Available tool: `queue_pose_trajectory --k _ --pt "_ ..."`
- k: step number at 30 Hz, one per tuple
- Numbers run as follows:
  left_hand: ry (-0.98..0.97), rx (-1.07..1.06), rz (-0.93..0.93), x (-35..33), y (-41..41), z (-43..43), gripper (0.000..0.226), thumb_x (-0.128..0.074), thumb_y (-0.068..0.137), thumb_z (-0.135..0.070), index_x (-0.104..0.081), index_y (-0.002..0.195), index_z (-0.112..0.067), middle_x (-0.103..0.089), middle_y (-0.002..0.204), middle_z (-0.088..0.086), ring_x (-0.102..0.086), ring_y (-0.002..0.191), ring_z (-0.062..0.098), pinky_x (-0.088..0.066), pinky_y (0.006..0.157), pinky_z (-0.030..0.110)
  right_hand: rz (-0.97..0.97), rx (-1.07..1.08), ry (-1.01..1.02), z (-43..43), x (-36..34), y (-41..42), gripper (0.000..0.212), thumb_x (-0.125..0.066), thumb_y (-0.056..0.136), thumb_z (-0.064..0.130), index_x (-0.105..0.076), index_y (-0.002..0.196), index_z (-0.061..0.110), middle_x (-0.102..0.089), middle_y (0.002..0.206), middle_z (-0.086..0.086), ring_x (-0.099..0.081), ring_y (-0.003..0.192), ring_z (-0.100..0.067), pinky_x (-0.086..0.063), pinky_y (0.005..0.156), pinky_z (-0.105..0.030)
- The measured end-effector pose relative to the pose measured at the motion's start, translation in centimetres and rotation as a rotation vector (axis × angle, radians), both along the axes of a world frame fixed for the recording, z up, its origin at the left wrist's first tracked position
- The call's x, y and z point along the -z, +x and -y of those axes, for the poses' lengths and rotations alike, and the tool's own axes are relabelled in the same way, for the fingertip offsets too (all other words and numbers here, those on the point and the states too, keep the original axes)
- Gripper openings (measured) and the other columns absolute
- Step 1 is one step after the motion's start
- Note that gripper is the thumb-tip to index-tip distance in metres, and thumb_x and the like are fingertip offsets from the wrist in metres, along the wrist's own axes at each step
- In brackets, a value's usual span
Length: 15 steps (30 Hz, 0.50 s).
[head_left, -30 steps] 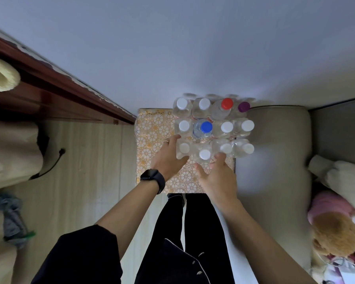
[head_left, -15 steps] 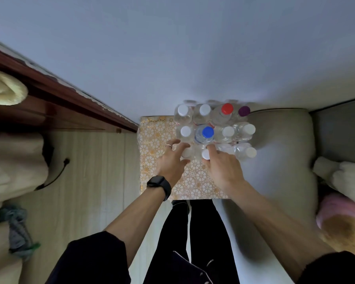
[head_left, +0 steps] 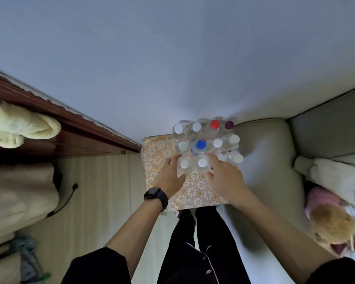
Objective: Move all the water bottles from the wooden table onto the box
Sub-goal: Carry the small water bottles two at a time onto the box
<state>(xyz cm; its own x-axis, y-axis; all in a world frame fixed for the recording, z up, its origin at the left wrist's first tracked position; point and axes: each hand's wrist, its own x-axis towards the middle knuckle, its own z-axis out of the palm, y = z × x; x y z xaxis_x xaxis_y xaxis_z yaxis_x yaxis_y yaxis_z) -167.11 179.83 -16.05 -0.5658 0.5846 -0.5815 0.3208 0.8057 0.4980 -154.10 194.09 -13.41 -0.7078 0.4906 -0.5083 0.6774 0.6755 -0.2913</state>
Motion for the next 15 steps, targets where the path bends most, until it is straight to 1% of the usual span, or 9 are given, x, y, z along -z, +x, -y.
queue_pose_trajectory --k 3,5,6,8,10,12,15 --pt "0.010 -0.022 -0.025 -3.8 0.4 1.6 0.058 -0.063 0.091 -0.032 -0.040 0.144 -0.026 -0.036 0.152 0.004 -0.061 0.113 0.022 -0.058 0.082 0.040 0.026 0.050 -0.029 0.2 -4.2 1.2 0.044 -0.047 0.099 0.035 -0.042 0.141 0.024 -0.065 0.120 0.001 -0.062 0.105 -0.026 -0.050 0.081 -0.038" --pt "0.008 -0.017 -0.060 -6.4 0.6 2.7 0.054 -0.062 0.092 -0.036 -0.043 0.141 -0.026 -0.034 0.153 0.003 -0.060 0.115 0.021 -0.057 0.086 0.041 -0.005 0.083 -0.048 0.4 -6.9 1.9 0.045 -0.050 0.097 0.039 -0.047 0.140 0.029 -0.063 0.129 0.005 -0.060 0.116 -0.023 -0.050 0.091 -0.038" --pt "0.011 -0.014 -0.074 -7.7 0.7 3.2 0.053 -0.061 0.092 -0.037 -0.044 0.141 -0.026 -0.034 0.153 0.003 -0.059 0.117 0.021 -0.057 0.088 0.041 -0.037 0.088 -0.053 0.6 -8.1 2.3 0.044 -0.052 0.096 0.040 -0.050 0.139 0.030 -0.063 0.131 0.006 -0.058 0.119 -0.021 -0.049 0.094 -0.037" --pt "0.037 -0.042 -0.093 -10.4 0.9 4.0 0.052 -0.060 0.093 -0.037 -0.045 0.141 -0.026 -0.034 0.152 0.003 -0.056 0.121 0.020 -0.054 0.093 0.040 -0.121 0.067 -0.040 0.8 -10.1 2.8 0.039 -0.054 0.095 0.041 -0.057 0.133 0.031 -0.063 0.130 0.008 -0.057 0.119 -0.017 -0.047 0.094 -0.033" --pt "0.079 -0.116 -0.122 -12.8 0.8 4.7 0.050 -0.060 0.093 -0.037 -0.046 0.140 -0.025 -0.037 0.149 0.002 -0.053 0.125 0.020 -0.051 0.098 0.037 -0.201 0.031 -0.032 1.0 -12.1 2.6 0.036 -0.053 0.095 0.043 -0.061 0.128 0.031 -0.062 0.129 0.009 -0.055 0.119 -0.014 -0.047 0.095 -0.031" --pt "0.126 -0.197 -0.156 -14.8 0.4 5.1 0.050 -0.060 0.094 -0.037 -0.047 0.140 -0.025 -0.042 0.145 0.002 -0.052 0.125 0.019 -0.049 0.099 0.035 -0.262 -0.003 -0.051 0.8 -14.0 1.9 0.034 -0.054 0.096 0.041 -0.063 0.126 0.031 -0.062 0.127 0.008 -0.054 0.119 -0.015 -0.046 0.094 -0.032" --pt "0.193 -0.322 -0.232 -17.5 -0.1 5.8 0.048 -0.060 0.093 -0.036 -0.049 0.138 -0.024 -0.048 0.139 0.002 -0.050 0.125 0.018 -0.046 0.099 0.031 -0.358 -0.102 -0.063 0.2 -16.6 0.0 0.031 -0.055 0.095 0.039 -0.065 0.124 0.032 -0.062 0.127 0.005 -0.054 0.118 -0.019 -0.046 0.089 -0.034"
